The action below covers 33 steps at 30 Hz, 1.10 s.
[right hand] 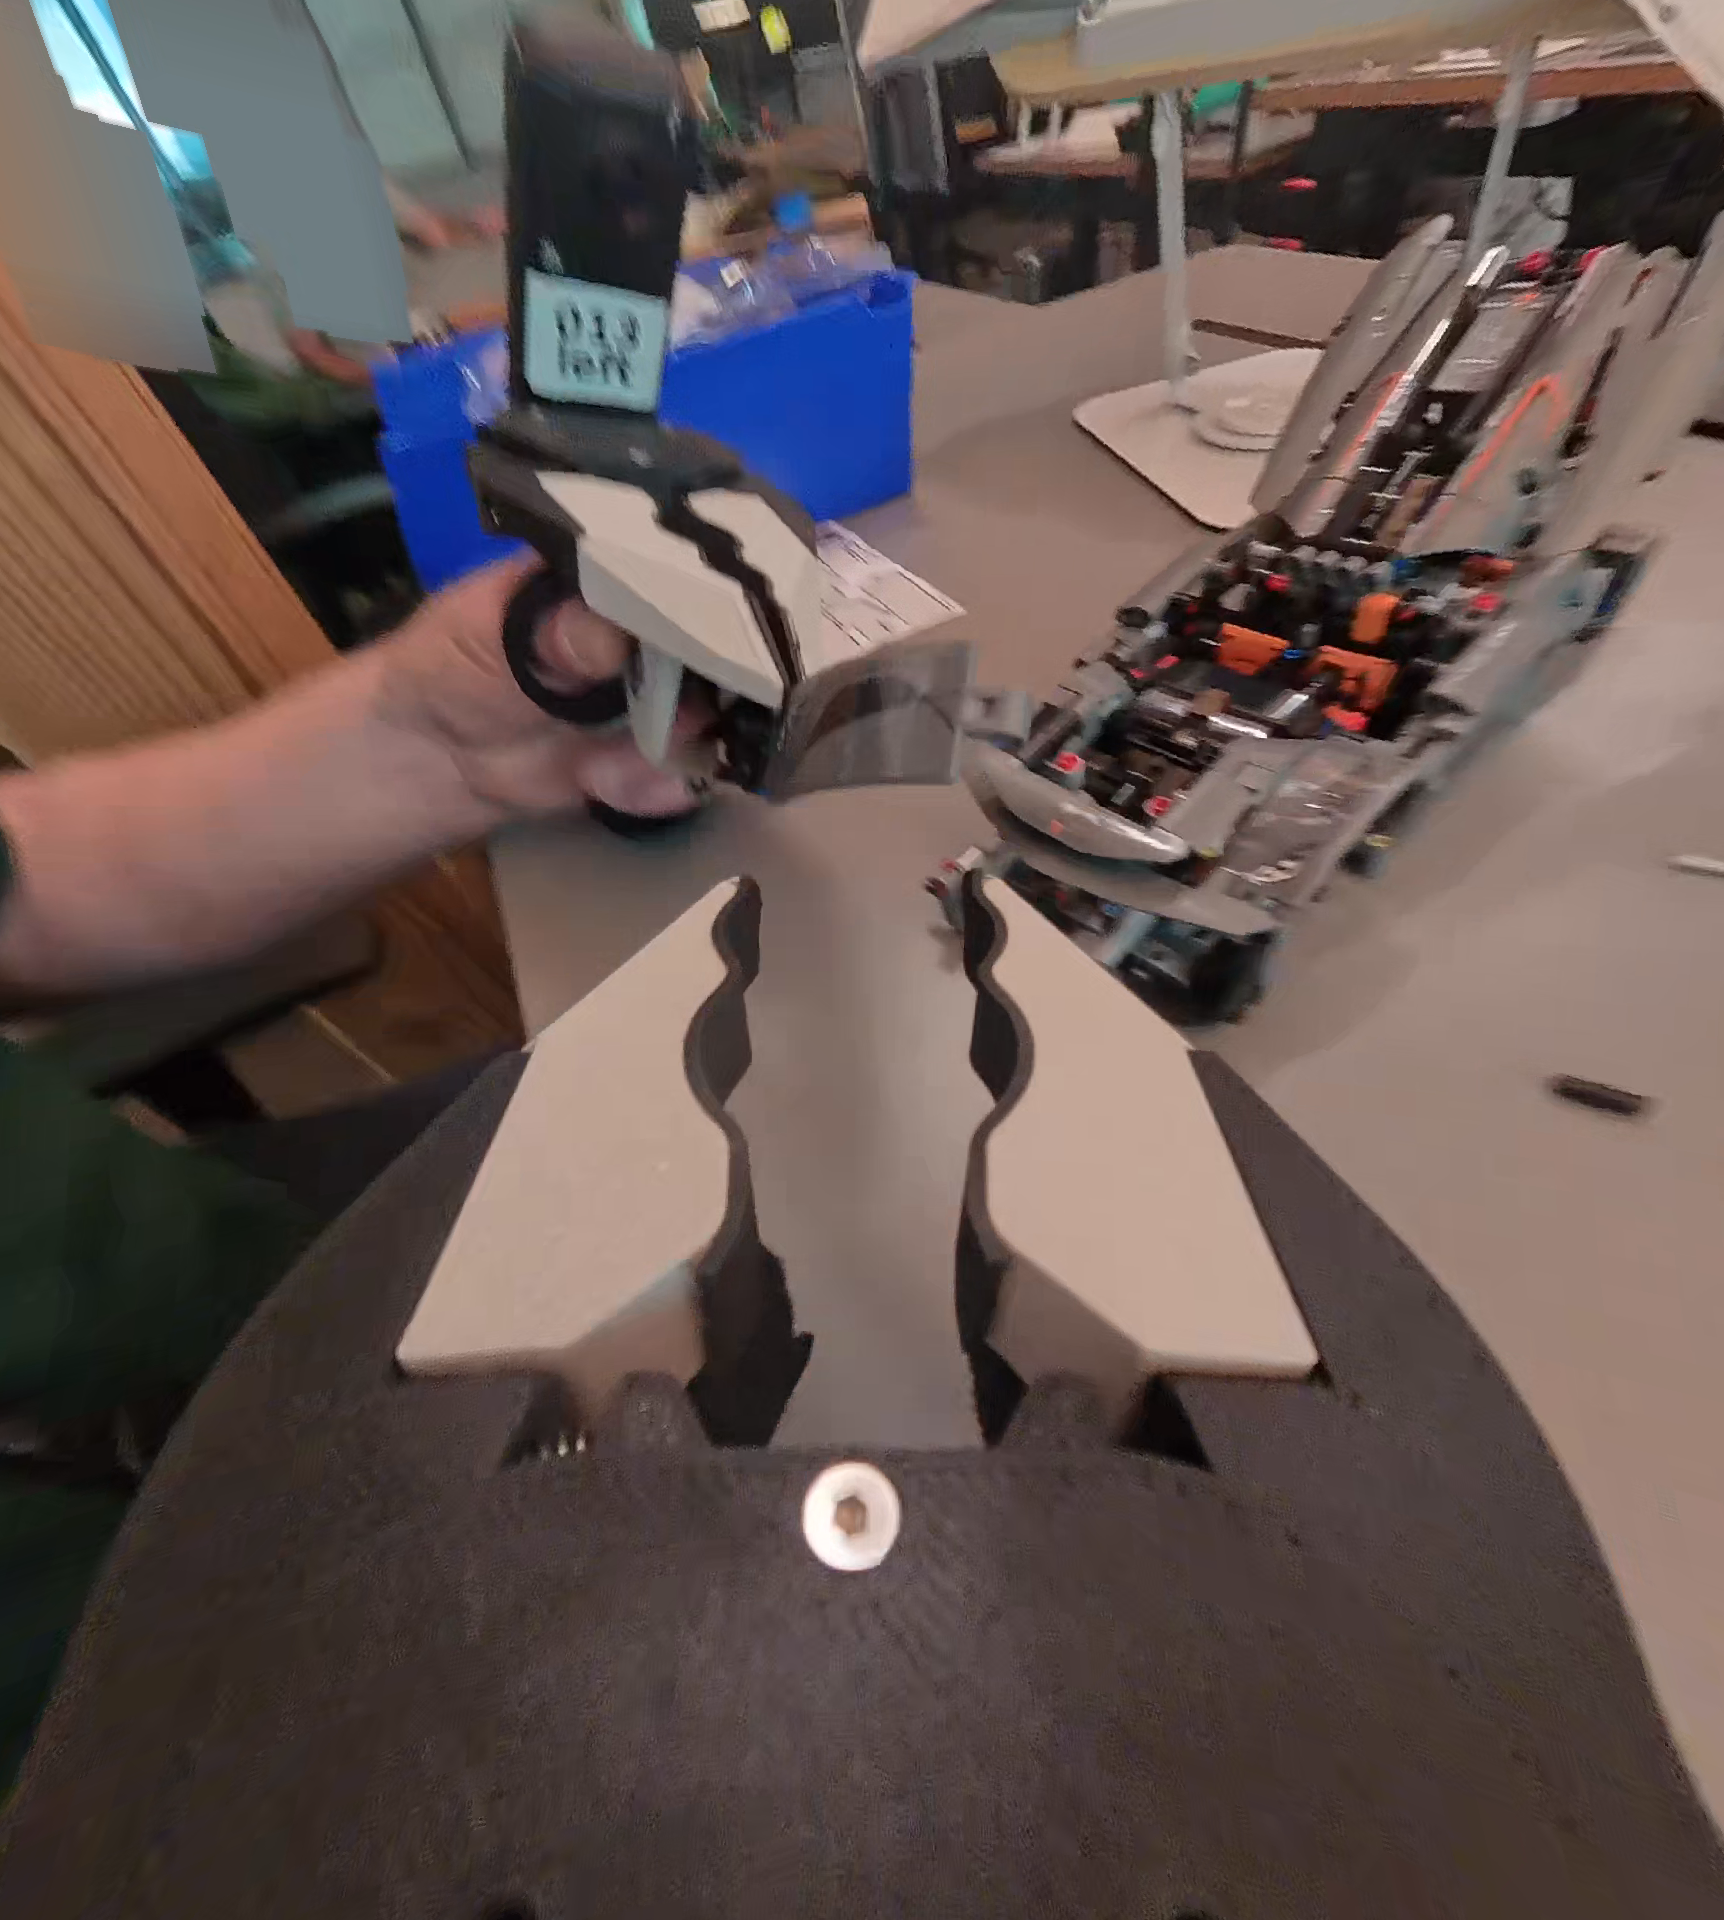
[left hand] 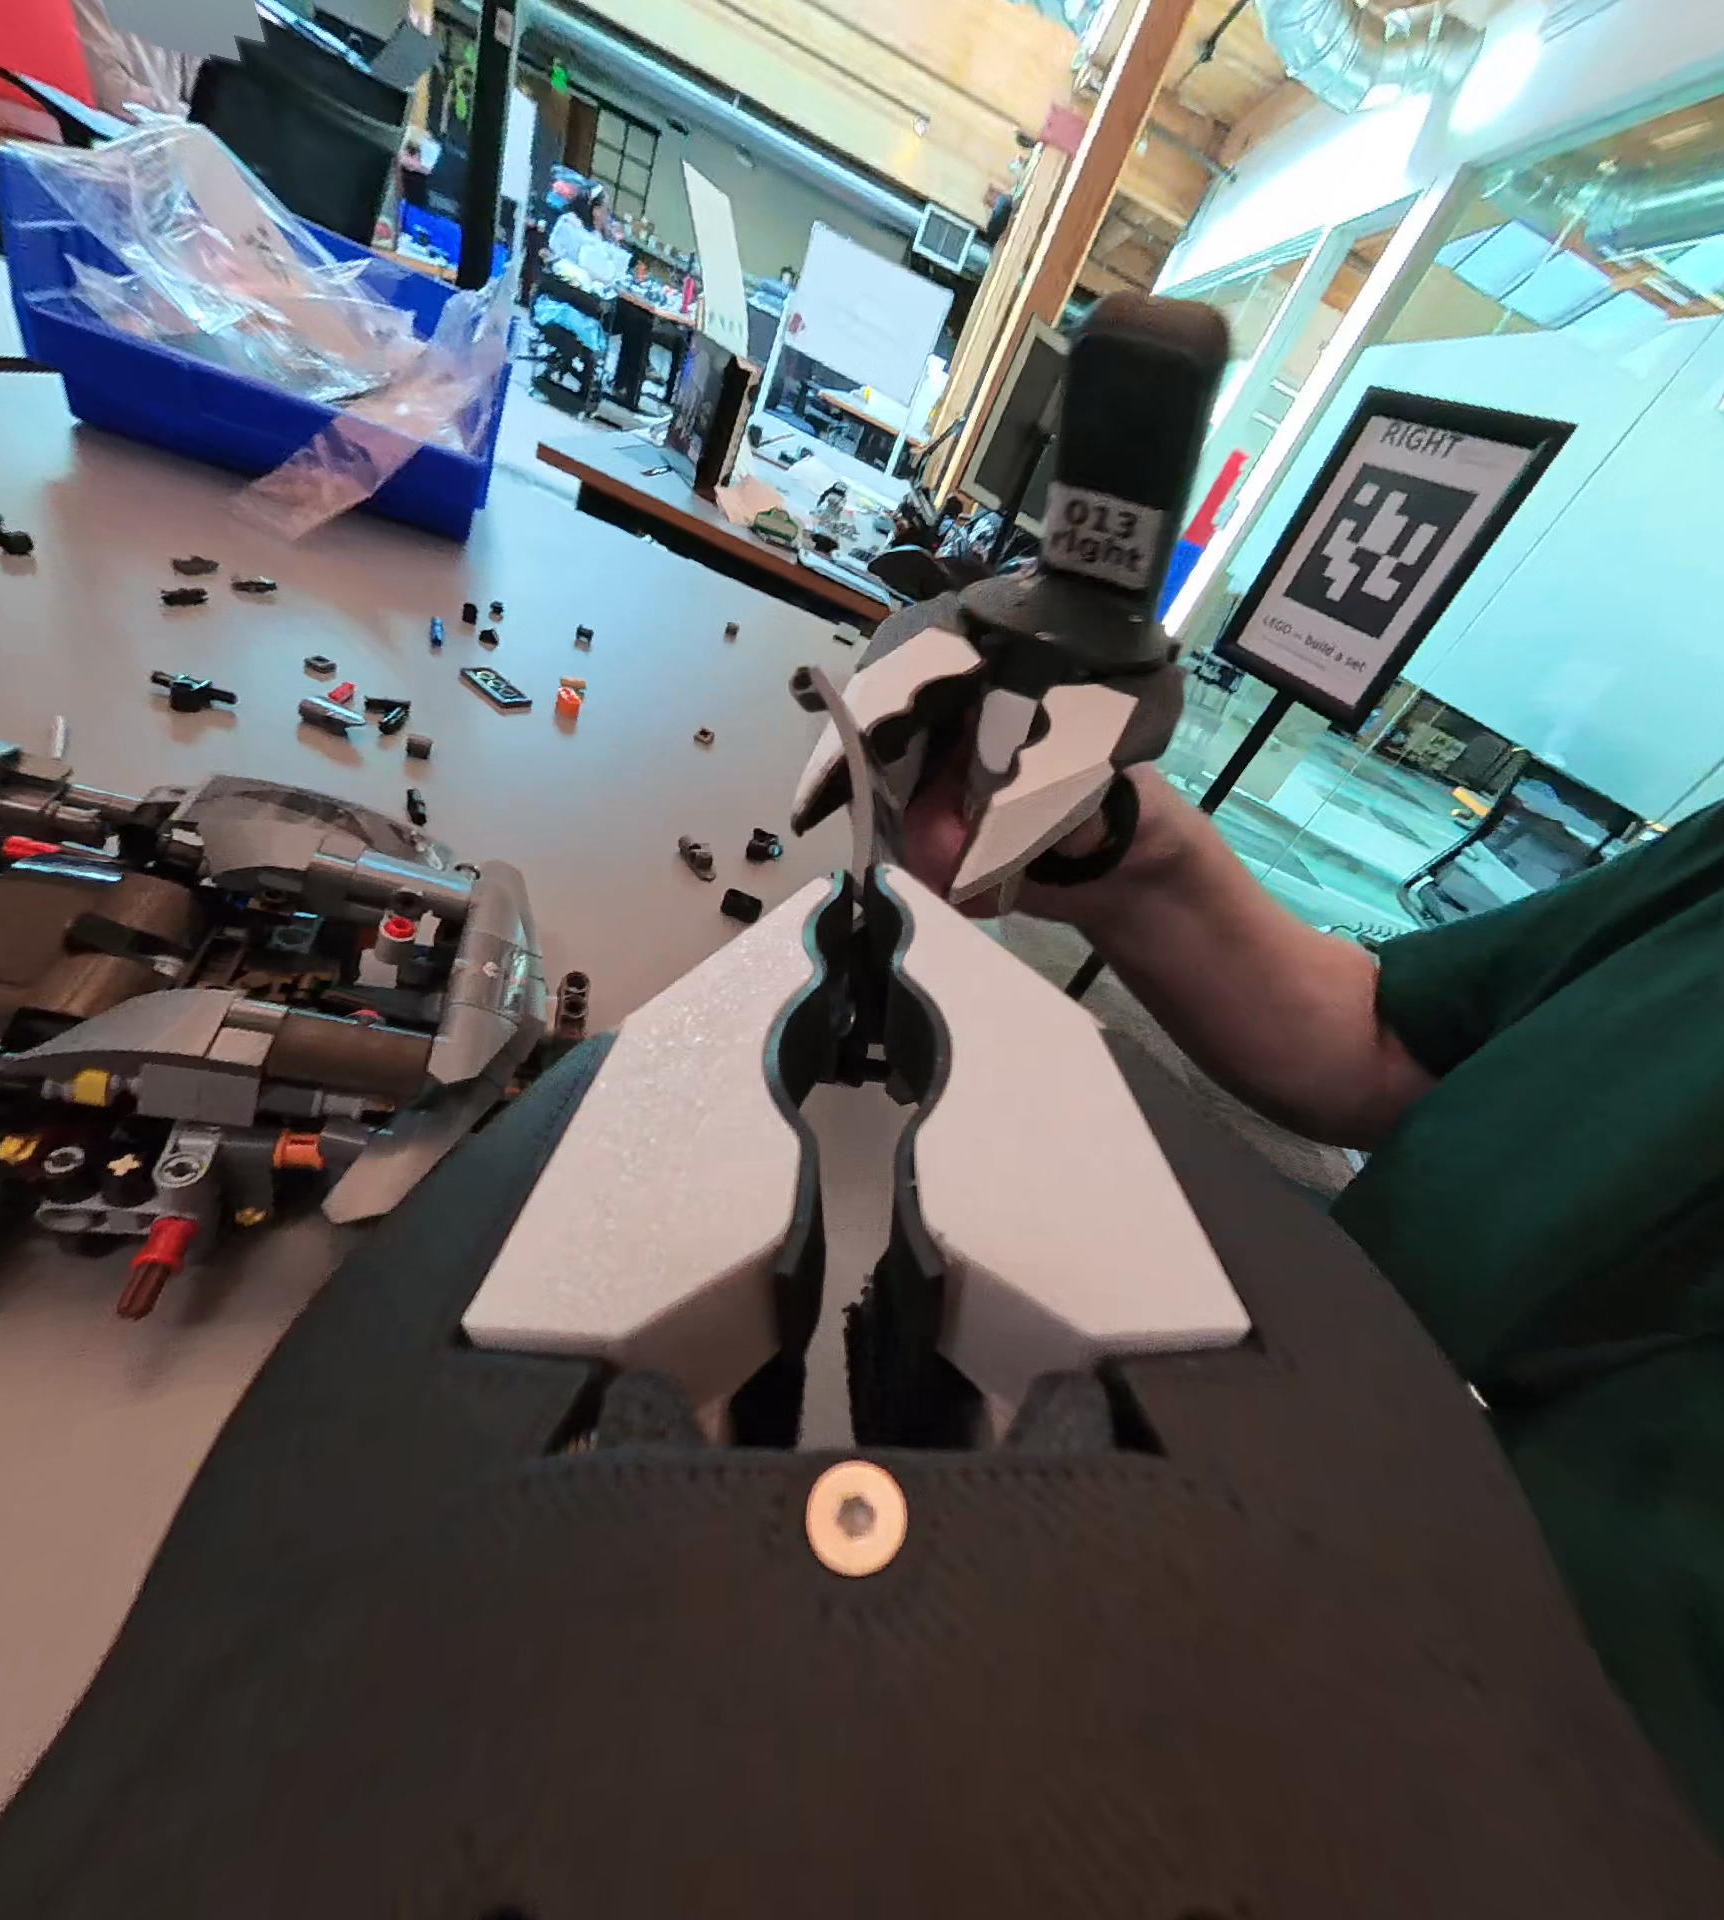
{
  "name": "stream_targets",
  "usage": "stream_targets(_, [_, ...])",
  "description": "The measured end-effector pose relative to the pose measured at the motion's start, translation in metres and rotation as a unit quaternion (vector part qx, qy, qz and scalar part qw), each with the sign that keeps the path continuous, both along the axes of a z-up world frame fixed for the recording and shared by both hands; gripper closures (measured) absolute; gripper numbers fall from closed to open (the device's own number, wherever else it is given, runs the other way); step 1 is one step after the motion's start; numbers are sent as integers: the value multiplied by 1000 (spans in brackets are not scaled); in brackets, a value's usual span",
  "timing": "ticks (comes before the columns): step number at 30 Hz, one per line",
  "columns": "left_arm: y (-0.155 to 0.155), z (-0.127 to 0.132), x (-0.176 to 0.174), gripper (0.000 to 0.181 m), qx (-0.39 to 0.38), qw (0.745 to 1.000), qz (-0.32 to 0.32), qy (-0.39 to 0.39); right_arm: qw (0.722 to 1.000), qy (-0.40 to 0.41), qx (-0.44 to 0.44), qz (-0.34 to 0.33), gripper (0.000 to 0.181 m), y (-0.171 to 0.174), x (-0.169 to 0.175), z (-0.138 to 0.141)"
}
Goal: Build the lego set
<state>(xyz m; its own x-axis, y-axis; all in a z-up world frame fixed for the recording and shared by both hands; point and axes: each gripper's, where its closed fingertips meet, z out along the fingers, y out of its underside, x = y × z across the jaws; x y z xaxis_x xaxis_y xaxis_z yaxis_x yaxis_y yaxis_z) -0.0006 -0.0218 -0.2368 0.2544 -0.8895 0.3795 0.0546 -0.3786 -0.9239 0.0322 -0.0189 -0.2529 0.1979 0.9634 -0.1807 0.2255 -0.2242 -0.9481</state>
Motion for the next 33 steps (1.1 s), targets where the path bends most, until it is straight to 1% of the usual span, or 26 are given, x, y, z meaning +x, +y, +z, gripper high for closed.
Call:
stream_targets(2, [1, -1, 2, 181, 6, 1000, 9, 0, 997, 48, -58, 19, 145, -4, -10, 6])
stream_targets(4, [-1, -2, 4, 181, 6, 1000, 6, -2, 992, 88, -86, 36, 149, -6, -17, 15])
stream_targets(5, [-1, -1, 3, 181, 5, 1000, 10, -8, 990, 94, -96, 34, 153, -4, -19, 16])
stream_targets(8, [-4, 2, 2, 181, 4, 1000, 4, -21, 983, 130, -121, 53, 173, -3, -24, 28])
stream_targets(10, [-4, 3, 1, 181, 6, 1000, 7, -21, 978, 138, -133, 80, 180, -6, -27, 33])
stream_targets(13, [-2, 7, -6, 180, 20, 999, 22, -20, 977, 136, -135, 93, 181, -6, -31, 37])
stream_targets(16, [-1, 12, -18, 160, 19, 999, 33, -24, 973, 157, -133, 108, 181, -5, -31, 50])
stream_targets(19, [-7, 4, -21, 143, -16, 1000, 7, -13, 969, 174, -129, 117, 181, -2, -29, 61])
stream_targets(20, [-10, 2, -19, 142, -27, 1000, -6, -13, 968, 178, -130, 122, 181, -2, -30, 63])
stream_targets(22, [-13, -1, -14, 142, -42, 999, -18, -19, 966, 184, -127, 130, 181, -2, -31, 68])
stream_targets(25, [-16, -5, -9, 146, -58, 998, -31, -24, 965, 186, -124, 140, 181, -2, -35, 71])
stream_targets(28, [-15, 2, -11, 156, -61, 996, -34, -52, 967, 177, -112, 142, 181, -3, -38, 72])
stream_targets(31, [-16, 4, -11, 159, -67, 995, -42, -65, 970, 169, -100, 144, 181, -3, -39, 73])
stream_targets(33, [-18, 10, -12, 156, -69, 992, -52, -88, 973, 160, -88, 144, 181, -3, -40, 74])
